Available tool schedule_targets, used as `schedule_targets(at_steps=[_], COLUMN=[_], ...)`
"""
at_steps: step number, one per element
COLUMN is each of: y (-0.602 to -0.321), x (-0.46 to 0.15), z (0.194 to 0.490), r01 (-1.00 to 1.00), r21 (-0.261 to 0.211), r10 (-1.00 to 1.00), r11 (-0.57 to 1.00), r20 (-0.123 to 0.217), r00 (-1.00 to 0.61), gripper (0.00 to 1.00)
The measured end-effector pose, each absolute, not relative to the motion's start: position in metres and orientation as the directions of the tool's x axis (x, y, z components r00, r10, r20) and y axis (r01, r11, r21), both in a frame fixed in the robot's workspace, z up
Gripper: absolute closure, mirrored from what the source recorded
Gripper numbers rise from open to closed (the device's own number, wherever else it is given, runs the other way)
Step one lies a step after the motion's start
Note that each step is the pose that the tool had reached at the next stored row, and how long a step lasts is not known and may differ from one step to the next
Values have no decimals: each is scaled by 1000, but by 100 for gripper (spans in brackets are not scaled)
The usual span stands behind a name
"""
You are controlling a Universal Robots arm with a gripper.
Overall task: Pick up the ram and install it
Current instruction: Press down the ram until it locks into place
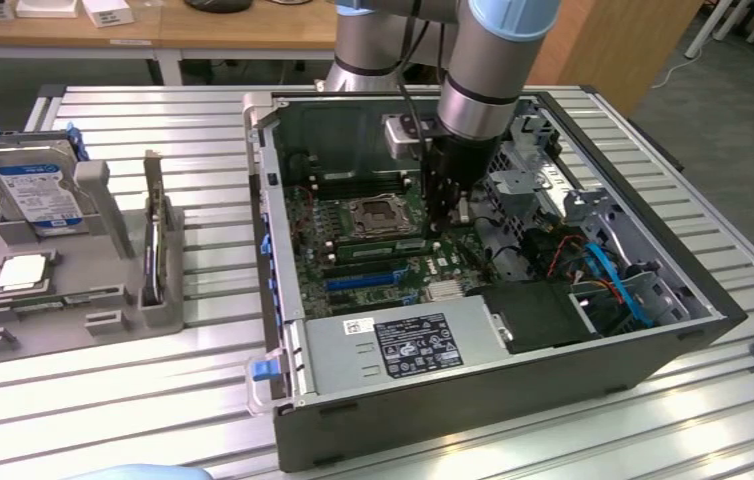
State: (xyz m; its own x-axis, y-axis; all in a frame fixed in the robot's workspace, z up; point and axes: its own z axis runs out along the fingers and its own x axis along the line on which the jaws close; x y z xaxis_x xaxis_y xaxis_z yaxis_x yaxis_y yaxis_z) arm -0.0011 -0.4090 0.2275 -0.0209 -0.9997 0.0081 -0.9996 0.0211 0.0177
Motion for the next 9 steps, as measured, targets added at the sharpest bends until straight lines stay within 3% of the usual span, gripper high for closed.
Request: schedule_targets(at_steps=[9], y=[-409], x=[-1], z=[223], r01=[-1000], r21=[18], r10=[-1000], r11=[21], r20=[8], r00=[-21], gripper=[90])
